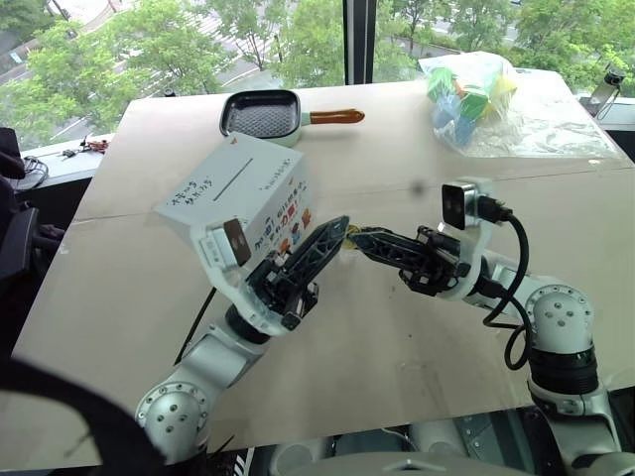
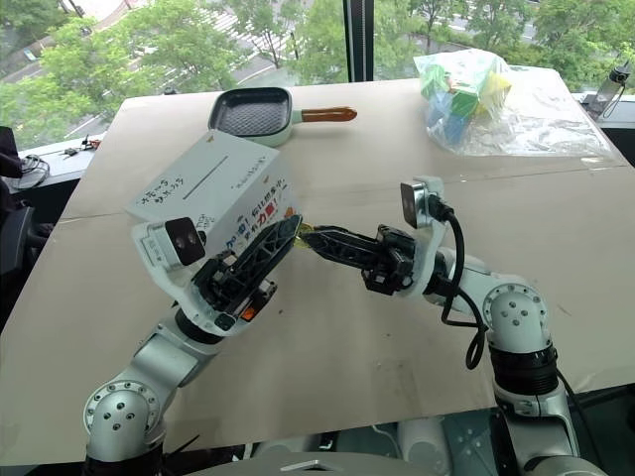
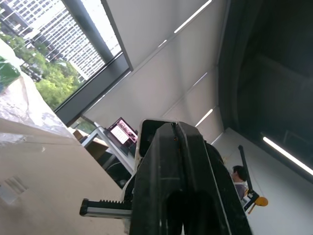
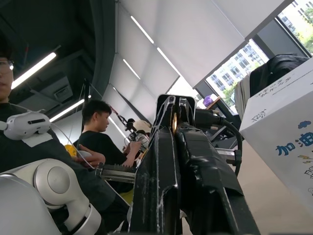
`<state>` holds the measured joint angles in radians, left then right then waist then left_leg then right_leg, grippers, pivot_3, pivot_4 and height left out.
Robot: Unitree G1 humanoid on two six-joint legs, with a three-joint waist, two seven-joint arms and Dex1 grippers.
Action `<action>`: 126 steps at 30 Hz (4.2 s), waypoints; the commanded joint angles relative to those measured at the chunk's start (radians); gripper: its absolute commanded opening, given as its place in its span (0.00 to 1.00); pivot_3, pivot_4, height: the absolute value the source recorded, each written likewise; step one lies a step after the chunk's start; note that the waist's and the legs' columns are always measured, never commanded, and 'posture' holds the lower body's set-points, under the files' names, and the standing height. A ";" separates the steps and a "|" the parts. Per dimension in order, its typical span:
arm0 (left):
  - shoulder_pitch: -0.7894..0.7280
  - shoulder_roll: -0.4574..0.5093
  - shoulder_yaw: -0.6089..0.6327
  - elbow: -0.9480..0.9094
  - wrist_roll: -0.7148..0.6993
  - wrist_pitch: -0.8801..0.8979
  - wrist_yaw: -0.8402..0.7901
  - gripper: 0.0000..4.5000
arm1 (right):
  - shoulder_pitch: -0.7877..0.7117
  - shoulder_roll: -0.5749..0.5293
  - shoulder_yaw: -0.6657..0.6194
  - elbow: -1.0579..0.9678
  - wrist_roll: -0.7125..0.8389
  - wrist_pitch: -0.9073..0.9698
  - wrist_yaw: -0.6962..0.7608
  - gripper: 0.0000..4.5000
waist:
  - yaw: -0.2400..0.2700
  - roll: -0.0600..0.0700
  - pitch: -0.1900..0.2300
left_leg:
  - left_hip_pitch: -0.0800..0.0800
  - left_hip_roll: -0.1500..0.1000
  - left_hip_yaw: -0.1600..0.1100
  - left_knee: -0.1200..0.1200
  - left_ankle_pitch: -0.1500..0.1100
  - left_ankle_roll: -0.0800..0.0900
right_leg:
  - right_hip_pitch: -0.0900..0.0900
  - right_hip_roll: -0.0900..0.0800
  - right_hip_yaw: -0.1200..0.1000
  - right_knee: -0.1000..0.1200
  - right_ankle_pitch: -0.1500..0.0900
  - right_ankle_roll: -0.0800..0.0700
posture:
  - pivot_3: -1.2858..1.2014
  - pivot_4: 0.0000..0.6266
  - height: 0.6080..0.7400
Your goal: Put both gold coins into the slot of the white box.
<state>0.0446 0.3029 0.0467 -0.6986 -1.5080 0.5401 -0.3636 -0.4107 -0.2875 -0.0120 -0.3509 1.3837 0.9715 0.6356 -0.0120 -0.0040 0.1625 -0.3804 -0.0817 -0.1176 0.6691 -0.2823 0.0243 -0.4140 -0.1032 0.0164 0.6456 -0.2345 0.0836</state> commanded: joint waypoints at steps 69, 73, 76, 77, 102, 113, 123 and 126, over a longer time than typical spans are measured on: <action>-0.376 0.756 0.426 0.575 0.238 0.377 -0.126 0.00 | -0.226 -0.062 0.125 0.055 -0.734 -0.468 0.244 0.86 | -0.009 -0.002 0.005 | -0.015 0.000 -0.001 -0.003 0.000 -0.001 | -0.019 0.000 -0.001 0.001 -0.001 0.001 | 0.52 0.24 0.85; -0.396 0.734 0.396 0.606 0.295 0.379 -0.162 0.00 | -0.218 -0.054 0.121 0.048 -0.734 -0.466 0.235 0.86 | -0.014 -0.003 0.005 | -0.015 0.000 -0.001 -0.003 0.000 -0.001 | -0.019 0.000 0.000 0.001 -0.001 0.001 | 0.52 0.24 0.85; -0.409 0.708 0.370 0.623 0.342 0.379 -0.177 0.00 | -0.213 -0.047 0.121 0.050 -0.738 -0.471 0.228 0.86 | -0.017 -0.003 0.005 | -0.015 0.000 -0.001 -0.002 0.000 -0.001 | -0.019 0.000 -0.001 0.002 -0.001 0.001 | 0.52 0.24 0.85; -0.411 0.700 0.363 0.623 0.359 0.378 -0.182 0.00 | -0.211 -0.047 0.120 0.051 -0.740 -0.472 0.227 0.86 | -0.018 -0.003 0.005 | -0.015 0.000 -0.001 -0.001 0.000 -0.001 | -0.019 0.000 -0.001 0.003 -0.001 0.001 | 0.52 0.24 0.85; -0.412 0.578 0.402 0.368 0.452 0.558 0.130 0.00 | -0.194 -0.039 0.105 0.043 -0.732 -0.470 0.201 0.86 | -0.021 -0.003 0.004 | -0.012 -0.001 -0.002 0.002 0.003 -0.005 | -0.019 -0.001 0.000 0.014 -0.001 0.001 | 0.52 0.24 0.85; -0.415 0.483 0.490 0.264 0.429 0.440 0.137 0.61 | -0.185 -0.059 0.139 0.076 -0.790 -0.476 0.206 0.89 | -0.021 -0.004 0.003 | -0.010 -0.001 0.000 0.002 0.003 -0.006 | -0.019 -0.001 0.002 0.017 -0.001 0.001 | 0.52 0.24 0.85; -0.157 0.599 0.746 0.021 0.084 0.460 -0.138 0.61 | -0.157 0.014 0.293 0.303 -1.095 -0.525 0.041 0.89 | -0.041 -0.007 0.002 | -0.011 0.001 0.002 0.001 0.003 -0.006 | -0.020 0.000 0.004 0.016 -0.001 0.001 | 0.52 0.24 0.85; 0.020 0.639 0.802 -0.060 0.186 0.435 -0.252 0.61 | -0.166 0.084 0.294 0.375 -1.135 -0.530 -0.021 0.89 | -0.034 -0.006 0.003 | -0.010 0.001 0.002 0.001 0.003 -0.006 | -0.020 0.001 0.005 0.016 -0.001 0.001 | 0.52 0.24 0.85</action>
<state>0.0204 0.9178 0.7882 -0.7065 -1.3839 1.0054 -0.5475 -0.5604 -0.2310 0.2791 0.0206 0.2684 0.4649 0.6478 -0.0463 -0.0100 0.1653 -0.3901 -0.0804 -0.1154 0.6697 -0.2789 0.0182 -0.4341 -0.1017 0.0211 0.6618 -0.2352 0.0844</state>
